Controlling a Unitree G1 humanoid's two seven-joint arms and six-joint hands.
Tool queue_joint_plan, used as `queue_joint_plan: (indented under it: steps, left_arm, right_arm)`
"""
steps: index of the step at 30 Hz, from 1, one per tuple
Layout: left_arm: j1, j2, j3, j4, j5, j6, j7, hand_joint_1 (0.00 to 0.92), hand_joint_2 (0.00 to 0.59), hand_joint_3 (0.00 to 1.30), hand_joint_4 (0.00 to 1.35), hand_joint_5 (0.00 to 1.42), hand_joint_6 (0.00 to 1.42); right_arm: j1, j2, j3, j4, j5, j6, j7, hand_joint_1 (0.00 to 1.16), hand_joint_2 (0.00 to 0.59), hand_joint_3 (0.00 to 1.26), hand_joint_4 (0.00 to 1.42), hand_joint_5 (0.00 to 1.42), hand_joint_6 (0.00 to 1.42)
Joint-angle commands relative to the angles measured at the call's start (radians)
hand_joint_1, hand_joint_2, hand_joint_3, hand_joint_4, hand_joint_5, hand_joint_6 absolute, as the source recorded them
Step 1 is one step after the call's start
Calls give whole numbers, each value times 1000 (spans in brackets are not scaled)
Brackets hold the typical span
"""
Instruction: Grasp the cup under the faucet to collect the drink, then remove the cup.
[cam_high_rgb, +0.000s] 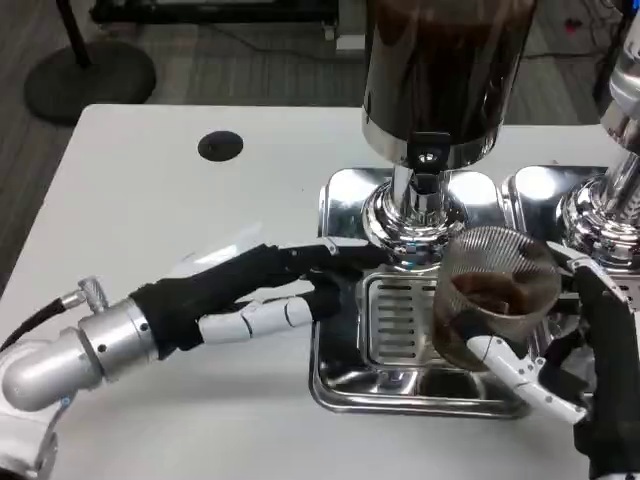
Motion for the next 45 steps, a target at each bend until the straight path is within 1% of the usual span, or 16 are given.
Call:
queue_joint_plan:
  steps: [1, 9, 13, 18, 23, 29, 45]
  left_arm:
    - [36, 24, 15, -61, -31, 27, -17, 0, 182, 191, 146, 190, 285]
    - [103, 50, 38, -162, -77, 81, -31, 0, 182, 191, 144, 189, 285]
    - [183, 64, 51, -264, -117, 128, -44, 0, 182, 191, 144, 189, 285]
    - [267, 85, 61, -358, -148, 180, -60, 0, 182, 191, 144, 189, 285]
    - [312, 96, 71, -414, -170, 206, -71, 0, 182, 191, 149, 189, 290]
    - [324, 96, 79, -433, -172, 219, -77, 0, 182, 191, 152, 189, 295]
    - [314, 87, 85, -411, -156, 212, -66, 0, 182, 200, 154, 189, 299]
  right_arm:
    - [39, 6, 9, -74, 9, -47, 9, 652, 217, 532, 578, 771, 1020]
    - [144, 6, 19, -161, 7, -57, 29, 653, 217, 536, 578, 786, 1023]
    - [202, 7, 28, -203, 10, -66, 38, 653, 217, 539, 578, 787, 1023]
    - [240, 8, 39, -227, 7, -73, 47, 654, 217, 541, 581, 787, 1023]
    - [252, 7, 41, -238, 4, -77, 55, 654, 217, 541, 585, 787, 1023]
    - [250, 13, 39, -237, 14, -73, 63, 649, 222, 542, 593, 787, 1023]
    - [236, 9, 25, -231, 11, -82, 65, 642, 226, 548, 595, 797, 1037]
